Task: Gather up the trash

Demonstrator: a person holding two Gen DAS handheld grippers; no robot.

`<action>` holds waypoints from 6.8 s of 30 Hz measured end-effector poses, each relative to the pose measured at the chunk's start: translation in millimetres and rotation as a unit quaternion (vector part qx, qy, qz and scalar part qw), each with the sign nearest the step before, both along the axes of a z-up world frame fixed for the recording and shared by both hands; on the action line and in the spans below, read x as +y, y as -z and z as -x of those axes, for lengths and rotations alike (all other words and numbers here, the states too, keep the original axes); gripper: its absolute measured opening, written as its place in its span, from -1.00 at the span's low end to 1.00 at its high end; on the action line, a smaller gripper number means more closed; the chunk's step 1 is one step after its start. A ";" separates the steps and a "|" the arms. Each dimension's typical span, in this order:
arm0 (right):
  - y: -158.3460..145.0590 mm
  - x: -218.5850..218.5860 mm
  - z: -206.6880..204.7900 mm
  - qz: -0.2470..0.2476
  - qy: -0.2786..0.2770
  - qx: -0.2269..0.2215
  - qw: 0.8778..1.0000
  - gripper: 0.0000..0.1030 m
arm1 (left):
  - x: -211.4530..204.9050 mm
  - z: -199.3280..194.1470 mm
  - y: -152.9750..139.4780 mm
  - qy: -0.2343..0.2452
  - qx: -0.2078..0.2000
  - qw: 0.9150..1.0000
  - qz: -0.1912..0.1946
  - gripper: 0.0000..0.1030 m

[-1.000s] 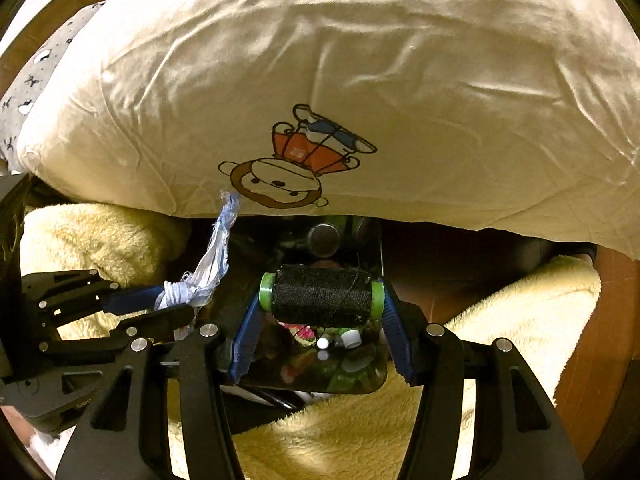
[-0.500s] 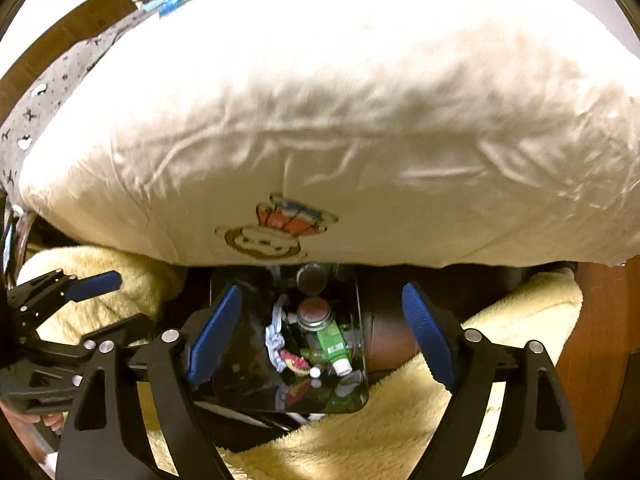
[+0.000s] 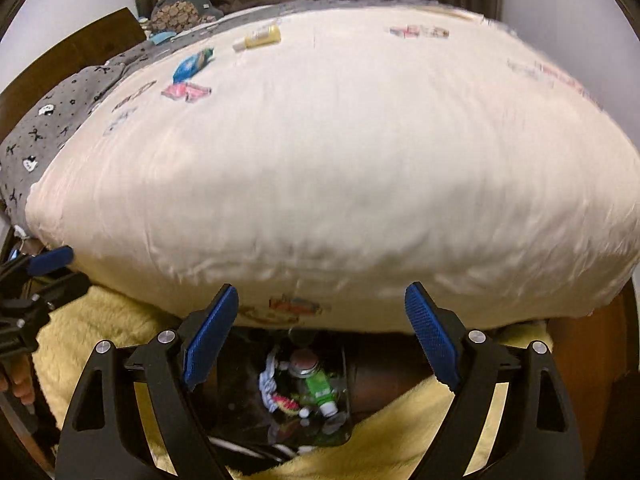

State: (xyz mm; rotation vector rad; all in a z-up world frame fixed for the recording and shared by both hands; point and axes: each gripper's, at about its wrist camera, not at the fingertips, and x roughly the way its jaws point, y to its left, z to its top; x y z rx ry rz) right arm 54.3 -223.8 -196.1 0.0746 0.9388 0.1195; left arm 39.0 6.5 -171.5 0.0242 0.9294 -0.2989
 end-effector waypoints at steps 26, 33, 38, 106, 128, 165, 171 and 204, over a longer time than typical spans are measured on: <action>-47.3 48.8 -140.9 0.039 -0.020 -0.038 0.998 0.67 | 46.4 -135.2 -45.6 -0.048 -0.064 0.997 -0.024 0.56; -45.5 46.1 -202.8 -0.002 -0.005 -0.029 1.000 0.67 | 45.7 -212.1 -49.8 -0.057 -0.054 0.997 0.008 0.54; -48.5 40.3 -223.1 -0.016 0.004 -0.031 0.999 0.67 | 27.7 -260.9 -47.5 -0.057 -0.042 0.998 0.004 0.48; -66.4 23.5 -52.5 0.026 -0.095 -0.074 0.992 0.65 | -23.5 -38.1 -43.4 -0.003 -0.036 0.999 0.023 -0.30; 70.3 1.2 36.8 -0.039 -0.045 0.100 0.993 0.65 | -59.3 28.4 96.4 0.063 0.146 0.987 0.012 -0.30; 15.6 -12.5 34.5 -0.020 0.006 0.003 1.000 0.93 | -24.8 28.1 34.1 -0.021 0.051 0.998 -0.018 0.84; -54.1 -6.2 51.2 0.035 0.031 -0.146 0.988 0.93 | -12.0 34.9 -37.4 -0.057 -0.064 0.996 -0.001 0.84; -156.3 9.8 67.0 0.039 0.063 -0.257 0.963 0.93 | -12.5 50.4 -139.9 -0.111 -0.230 0.967 -0.011 0.84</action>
